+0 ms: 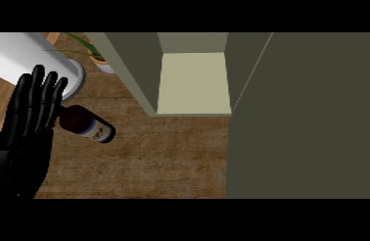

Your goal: Pick up the wine, place it into the cabinet and close the cabinet

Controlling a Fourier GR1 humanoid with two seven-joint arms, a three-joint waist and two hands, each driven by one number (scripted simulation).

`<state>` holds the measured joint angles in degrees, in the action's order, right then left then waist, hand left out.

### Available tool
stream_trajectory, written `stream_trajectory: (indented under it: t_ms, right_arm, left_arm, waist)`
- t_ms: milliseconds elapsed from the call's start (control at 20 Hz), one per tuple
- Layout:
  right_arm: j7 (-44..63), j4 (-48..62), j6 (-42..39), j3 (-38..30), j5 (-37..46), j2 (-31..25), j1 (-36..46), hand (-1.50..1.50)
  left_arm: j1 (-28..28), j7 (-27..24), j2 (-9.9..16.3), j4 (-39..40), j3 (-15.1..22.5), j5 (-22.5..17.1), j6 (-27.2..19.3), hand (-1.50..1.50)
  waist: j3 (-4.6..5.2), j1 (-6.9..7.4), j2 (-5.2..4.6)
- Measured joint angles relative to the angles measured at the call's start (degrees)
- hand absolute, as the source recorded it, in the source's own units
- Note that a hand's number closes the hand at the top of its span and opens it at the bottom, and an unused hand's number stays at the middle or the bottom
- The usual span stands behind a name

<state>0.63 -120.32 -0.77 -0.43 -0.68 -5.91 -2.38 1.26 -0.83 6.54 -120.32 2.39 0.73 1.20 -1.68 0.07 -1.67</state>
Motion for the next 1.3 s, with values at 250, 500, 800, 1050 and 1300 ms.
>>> stream_trajectory:
  t_ms: [250, 500, 800, 1050, 1300]
  right_arm:
    - [-1.0, -1.4, 0.4, 0.5, 0.4, 1.0, -2.0, -1.50]
    - [2.6, -4.6, -1.8, 5.4, -3.0, 2.5, -4.3, -1.50]
    - [11.6, -14.6, -0.9, 12.0, -2.6, 3.4, -8.6, -1.50]
    - [19.7, -21.5, 1.8, 16.8, -0.3, 4.0, -8.1, -1.50]
    - [23.3, -21.9, 3.9, 20.1, 1.0, 4.5, -5.8, -1.50]
  left_arm:
    - [3.1, -1.7, 5.8, 3.6, -5.4, -11.8, 10.0, -1.50]
    - [4.3, 2.9, 10.7, 9.0, -7.6, -28.4, 20.4, -1.50]
    - [7.1, 13.2, 19.7, 12.0, -14.2, -48.6, 25.7, -1.50]
    - [9.0, 19.3, 25.5, 13.5, -18.5, -59.1, 26.4, -1.50]
    - [10.4, 24.6, 29.2, 13.5, -21.6, -65.5, 24.5, -1.50]
  waist:
    - [1.26, -0.48, 1.13]
    - [1.65, -0.84, 1.48]
    - [1.69, -0.48, 1.82]
    - [1.71, -0.22, 1.85]
    - [1.70, -0.13, 1.83]
